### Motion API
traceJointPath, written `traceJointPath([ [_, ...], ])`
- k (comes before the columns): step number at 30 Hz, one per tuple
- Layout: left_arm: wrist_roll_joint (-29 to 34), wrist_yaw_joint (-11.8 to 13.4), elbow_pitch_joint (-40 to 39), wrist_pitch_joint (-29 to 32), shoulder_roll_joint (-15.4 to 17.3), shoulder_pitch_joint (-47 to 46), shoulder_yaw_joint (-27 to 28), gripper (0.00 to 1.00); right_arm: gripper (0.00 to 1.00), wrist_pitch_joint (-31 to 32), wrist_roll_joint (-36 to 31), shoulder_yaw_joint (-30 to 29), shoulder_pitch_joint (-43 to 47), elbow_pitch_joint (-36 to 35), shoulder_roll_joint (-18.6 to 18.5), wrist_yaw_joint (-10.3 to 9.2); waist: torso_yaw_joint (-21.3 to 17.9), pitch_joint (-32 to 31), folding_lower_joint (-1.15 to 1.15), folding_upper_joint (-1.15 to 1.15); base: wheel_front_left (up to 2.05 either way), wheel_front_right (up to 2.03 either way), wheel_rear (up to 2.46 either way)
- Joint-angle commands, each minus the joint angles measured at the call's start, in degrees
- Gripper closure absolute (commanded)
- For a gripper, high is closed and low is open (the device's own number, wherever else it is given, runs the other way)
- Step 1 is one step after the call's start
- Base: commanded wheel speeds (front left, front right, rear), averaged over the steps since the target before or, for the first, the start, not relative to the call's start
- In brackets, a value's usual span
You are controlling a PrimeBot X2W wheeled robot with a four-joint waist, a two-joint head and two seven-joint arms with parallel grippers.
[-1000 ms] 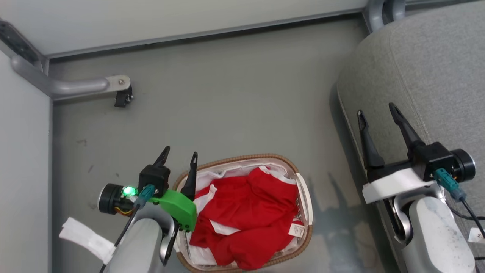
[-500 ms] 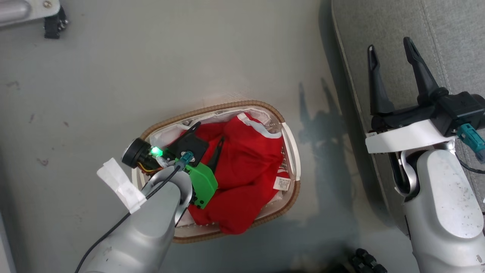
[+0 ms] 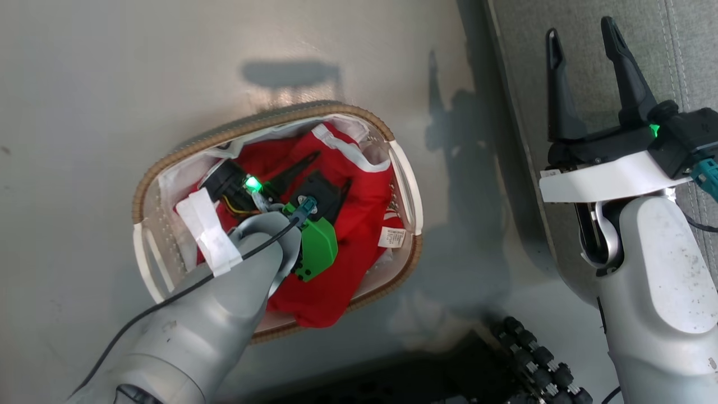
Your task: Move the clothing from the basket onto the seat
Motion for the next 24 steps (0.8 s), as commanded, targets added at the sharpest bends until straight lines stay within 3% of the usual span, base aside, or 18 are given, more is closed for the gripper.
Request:
traceJointPath([
  [1,-0.22,-0.18,0.53,-0.06,0.42,-1.37,-0.83,0.00,0.00,-0.29,0.44,0.30,-0.78,-0.27,-0.15,-0.04,-1.71,2.15,-0.01,0.00,0.00,0.00,0.00],
  [15,-4.92,-0.19,6.70,5.31,0.38,-6.07,-8.44,0.00,0.00,-0.30,2.41,2.41,-1.41,-0.58,-0.15,-0.04,-3.35,4.65,-0.01,0.00,0.00,0.00,0.00],
  [16,-5.27,-0.19,6.80,5.66,0.38,-6.22,-8.77,0.16,0.00,-0.30,2.44,2.45,-1.39,-0.58,-0.16,-0.04,-3.36,4.69,-0.01,0.00,0.00,0.00,0.00],
  [17,-5.69,-0.19,6.83,5.77,0.38,-6.41,-9.07,0.53,0.00,-0.30,2.39,2.46,-1.38,-0.53,-0.15,-0.04,-3.34,4.71,-0.01,0.00,0.00,0.00,0.00],
  [18,-6.12,-0.19,6.90,5.72,0.40,-6.42,-9.34,0.64,0.00,-0.30,2.35,2.42,-1.38,-0.45,-0.15,-0.04,-3.28,4.68,-0.01,0.00,0.00,0.00,0.00],
  [20,-7.05,-0.19,7.05,5.38,0.39,-6.15,-9.61,1.00,0.00,-0.30,2.24,2.20,-1.27,-0.15,-0.16,-0.04,-3.05,4.45,-0.01,0.00,0.00,0.00,0.00],
  [24,-8.16,-0.19,6.67,4.11,0.38,-5.26,-10.11,1.00,0.00,-0.30,1.62,1.92,-0.97,0.45,-0.16,-0.04,-2.38,3.33,-0.01,0.00,0.00,0.00,0.00],
])
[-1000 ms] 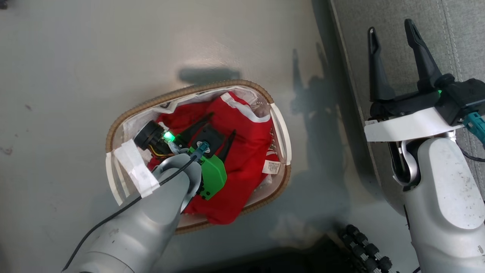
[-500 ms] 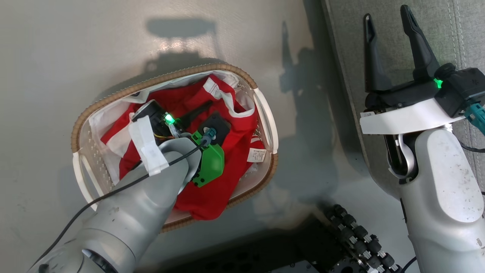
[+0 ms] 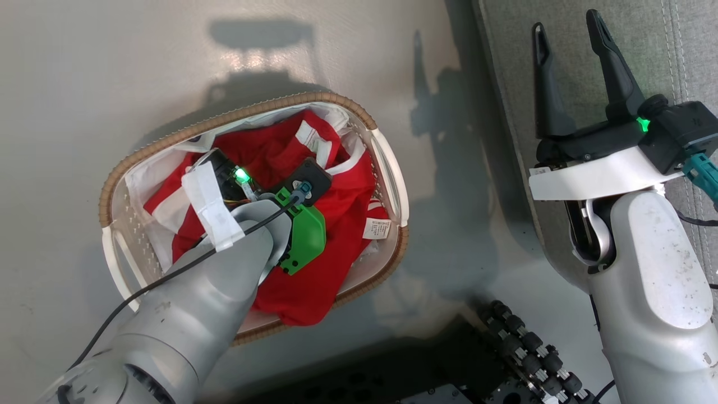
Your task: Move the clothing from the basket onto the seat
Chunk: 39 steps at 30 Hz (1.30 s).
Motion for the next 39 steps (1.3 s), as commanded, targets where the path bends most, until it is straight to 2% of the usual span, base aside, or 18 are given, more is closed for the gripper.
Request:
traceJointPath([
  [1,-0.49,-0.18,-0.34,-0.79,0.34,0.32,-0.18,1.00,0.00,-0.29,-0.39,-0.24,0.22,0.29,-0.19,-0.04,0.62,-0.90,0.00,0.00,0.00,0.00,0.00],
  [7,-2.37,0.04,-1.72,-3.37,0.33,2.29,0.13,1.00,0.00,-0.28,-1.85,-0.43,1.34,1.31,-0.19,-0.04,2.03,-4.62,0.00,0.00,0.00,0.00,0.00],
  [15,-2.53,0.99,-6.29,-4.53,0.31,5.00,0.90,1.00,0.00,-0.29,-4.52,-1.34,4.45,3.18,-0.20,-0.04,4.87,-13.19,0.00,0.00,0.00,0.00,0.00],
  [21,-1.45,1.71,-14.15,-4.54,2.35,8.02,3.64,1.00,0.00,-0.29,-6.67,-2.18,8.15,4.96,-0.22,-0.04,7.51,-21.64,0.00,0.00,0.00,0.00,0.00],
  [27,0.57,1.89,-21.45,-4.55,5.98,9.78,6.30,1.00,0.00,-0.29,-7.66,-2.11,12.84,6.55,-0.21,-0.04,9.86,-30.51,0.00,0.00,0.00,0.00,0.00],
  [39,2.55,0.79,-27.88,-4.54,12.23,5.49,8.17,1.00,0.00,-0.29,-7.82,-0.03,21.36,8.89,-0.21,-0.05,11.06,-44.79,0.00,0.00,0.00,0.00,0.00],
])
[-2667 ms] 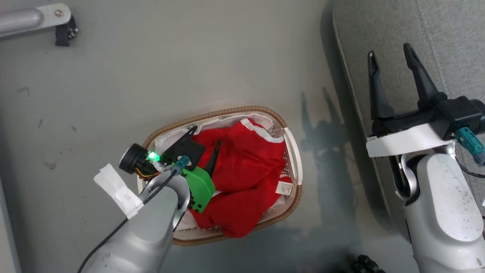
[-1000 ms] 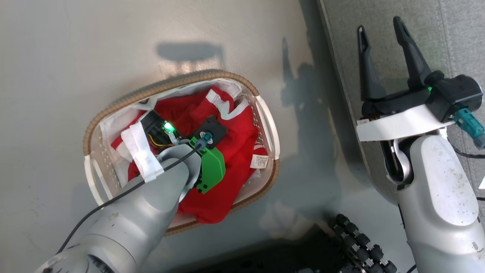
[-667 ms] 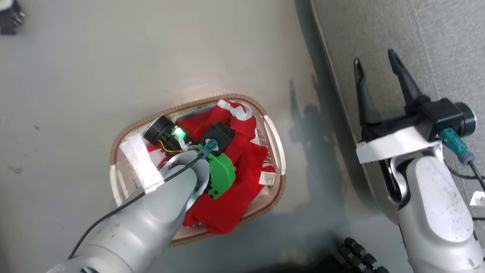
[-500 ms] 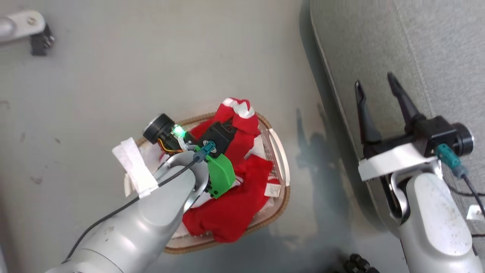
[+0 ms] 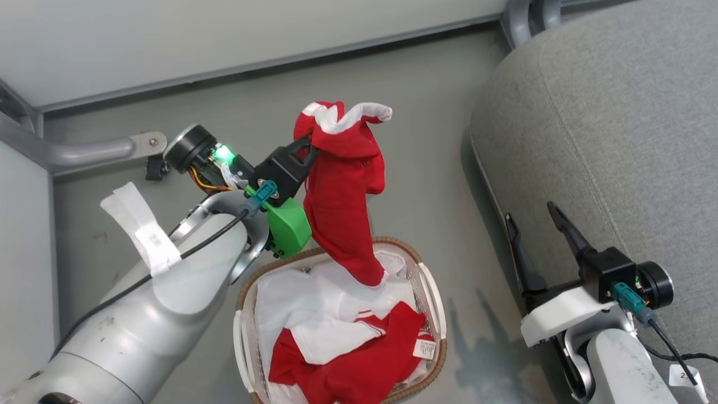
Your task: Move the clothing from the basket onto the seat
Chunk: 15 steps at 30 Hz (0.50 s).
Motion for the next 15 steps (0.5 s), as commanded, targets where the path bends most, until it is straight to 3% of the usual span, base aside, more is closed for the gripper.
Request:
traceJointPath([
  [1,-0.01,-0.18,-0.49,-0.12,0.83,-1.01,-0.02,1.00,0.00,-0.28,-0.10,0.40,1.70,0.37,-0.25,-0.04,2.01,-8.82,0.00,0.00,0.00,0.00,0.00],
  [8,-1.50,-0.70,-2.08,1.84,2.54,-6.04,-0.42,1.00,0.00,-0.28,-0.14,3.18,3.41,0.75,-0.24,-0.05,1.35,-13.98,0.00,0.00,0.00,0.00,0.00],
  [15,-3.39,-0.90,-2.13,3.78,2.18,-10.04,-1.18,1.00,0.00,-0.29,0.68,7.03,1.46,0.84,-0.23,-0.04,1.19,-15.63,0.00,0.00,0.00,0.00,0.00],
])
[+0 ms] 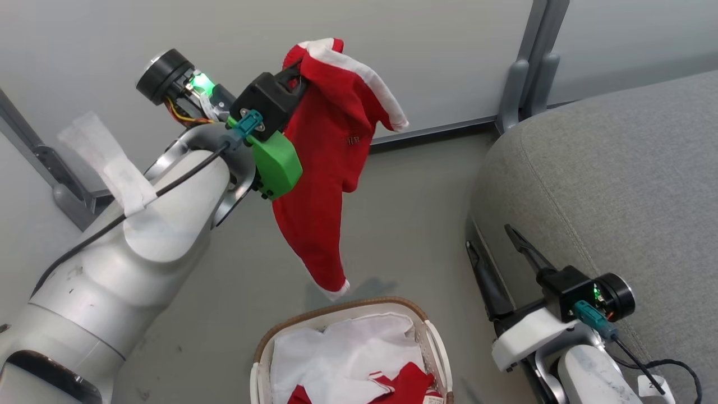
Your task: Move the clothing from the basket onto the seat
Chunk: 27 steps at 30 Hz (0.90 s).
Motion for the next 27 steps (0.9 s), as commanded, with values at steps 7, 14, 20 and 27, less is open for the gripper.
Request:
traceJointPath([
  [7,-1.91,-0.20,0.09,1.59,-1.83,-2.96,-2.65,1.00,0.00,-0.30,2.97,8.24,-3.48,1.54,-0.22,-0.06,1.52,-2.28,0.01,0.00,0.00,0.00,0.00],
  [14,-4.13,-0.21,-2.38,3.94,-4.09,-5.25,-7.38,1.00,0.00,-0.30,6.83,13.44,-7.48,4.19,-0.22,-0.06,4.92,-3.30,0.01,0.00,0.00,0.00,0.00],
  [20,-6.17,-0.21,-4.82,4.65,-5.68,-7.32,-10.32,1.00,0.00,-0.29,7.90,14.07,-12.17,9.22,-0.22,-0.06,7.74,-3.81,0.01,0.00,0.00,0.00,0.00],
  [27,-7.69,-0.21,-6.24,4.43,-7.22,-9.16,-12.16,1.00,0.00,-0.29,9.76,15.75,-16.79,14.31,-0.20,-0.05,9.83,-3.99,0.01,0.00,0.00,0.00,0.00],
])
